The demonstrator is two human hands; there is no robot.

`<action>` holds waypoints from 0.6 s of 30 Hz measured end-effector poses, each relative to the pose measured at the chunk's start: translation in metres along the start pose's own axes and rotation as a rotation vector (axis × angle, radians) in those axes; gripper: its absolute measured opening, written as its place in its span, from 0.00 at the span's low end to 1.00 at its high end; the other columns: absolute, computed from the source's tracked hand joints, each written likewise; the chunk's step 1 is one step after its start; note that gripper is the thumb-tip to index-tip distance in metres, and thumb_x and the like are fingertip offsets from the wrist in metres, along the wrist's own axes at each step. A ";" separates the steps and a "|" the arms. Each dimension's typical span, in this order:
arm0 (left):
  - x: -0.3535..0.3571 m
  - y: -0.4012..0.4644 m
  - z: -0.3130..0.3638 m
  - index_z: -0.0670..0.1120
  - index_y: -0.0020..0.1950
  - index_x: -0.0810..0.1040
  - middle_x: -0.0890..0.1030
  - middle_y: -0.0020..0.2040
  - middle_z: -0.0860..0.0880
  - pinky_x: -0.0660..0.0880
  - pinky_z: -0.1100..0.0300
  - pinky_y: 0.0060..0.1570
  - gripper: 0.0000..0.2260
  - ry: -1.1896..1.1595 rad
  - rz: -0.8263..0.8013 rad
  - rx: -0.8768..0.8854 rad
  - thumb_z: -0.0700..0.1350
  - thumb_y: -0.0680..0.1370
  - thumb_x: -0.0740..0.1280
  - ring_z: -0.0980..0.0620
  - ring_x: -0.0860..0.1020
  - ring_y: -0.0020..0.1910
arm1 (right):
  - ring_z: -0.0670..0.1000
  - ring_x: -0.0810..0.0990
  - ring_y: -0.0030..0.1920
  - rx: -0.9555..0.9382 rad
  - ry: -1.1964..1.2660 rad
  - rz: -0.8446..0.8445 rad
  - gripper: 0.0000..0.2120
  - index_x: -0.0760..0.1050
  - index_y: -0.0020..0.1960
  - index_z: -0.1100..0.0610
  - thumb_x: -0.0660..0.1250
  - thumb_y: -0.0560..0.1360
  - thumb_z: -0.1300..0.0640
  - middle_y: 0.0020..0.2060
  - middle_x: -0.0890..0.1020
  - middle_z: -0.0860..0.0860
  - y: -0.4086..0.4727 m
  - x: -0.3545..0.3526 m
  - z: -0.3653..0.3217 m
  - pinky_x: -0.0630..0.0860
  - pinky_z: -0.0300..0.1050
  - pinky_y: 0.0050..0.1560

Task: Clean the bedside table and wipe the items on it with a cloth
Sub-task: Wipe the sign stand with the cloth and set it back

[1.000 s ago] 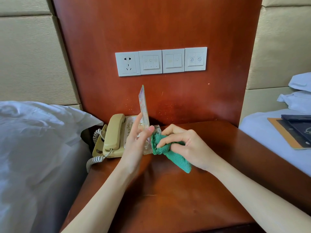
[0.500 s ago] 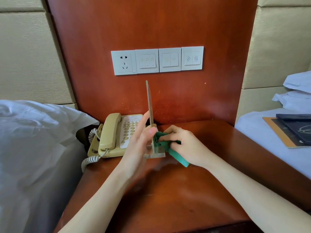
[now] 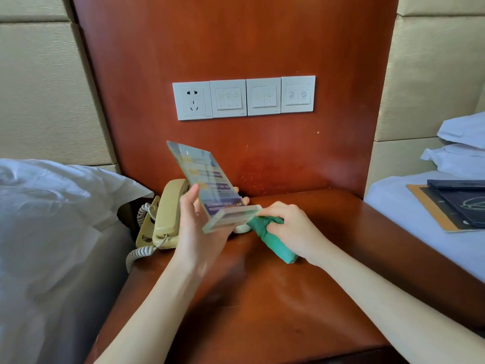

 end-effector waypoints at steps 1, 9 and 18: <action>-0.002 0.001 0.000 0.42 0.73 0.67 0.76 0.60 0.41 0.76 0.46 0.55 0.30 -0.060 0.027 -0.026 0.60 0.77 0.58 0.40 0.75 0.60 | 0.45 0.77 0.50 0.037 0.119 -0.010 0.19 0.78 0.59 0.45 0.62 0.77 0.65 0.53 0.77 0.43 0.000 0.000 0.000 0.72 0.34 0.43; -0.028 0.002 -0.010 0.42 0.60 0.75 0.85 0.49 0.42 0.81 0.56 0.32 0.11 0.014 0.308 -0.150 0.44 0.81 0.60 0.46 0.85 0.41 | 0.45 0.80 0.53 0.046 0.426 -0.026 0.18 0.80 0.56 0.42 0.64 0.77 0.63 0.53 0.82 0.42 -0.006 0.003 -0.010 0.77 0.41 0.47; -0.026 0.004 0.000 0.41 0.63 0.75 0.82 0.54 0.41 0.63 0.55 0.37 0.13 0.157 0.223 -0.079 0.43 0.81 0.58 0.44 0.77 0.44 | 0.52 0.83 0.51 0.049 0.930 -0.245 0.19 0.78 0.61 0.55 0.63 0.72 0.68 0.53 0.83 0.55 -0.009 0.000 -0.022 0.79 0.43 0.42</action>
Point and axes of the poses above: each hand's wrist, its own y-axis towards the middle knuckle, its own x-axis out of the palm, z = x × y, the point moved 5 cm from there along y, towards the middle knuckle
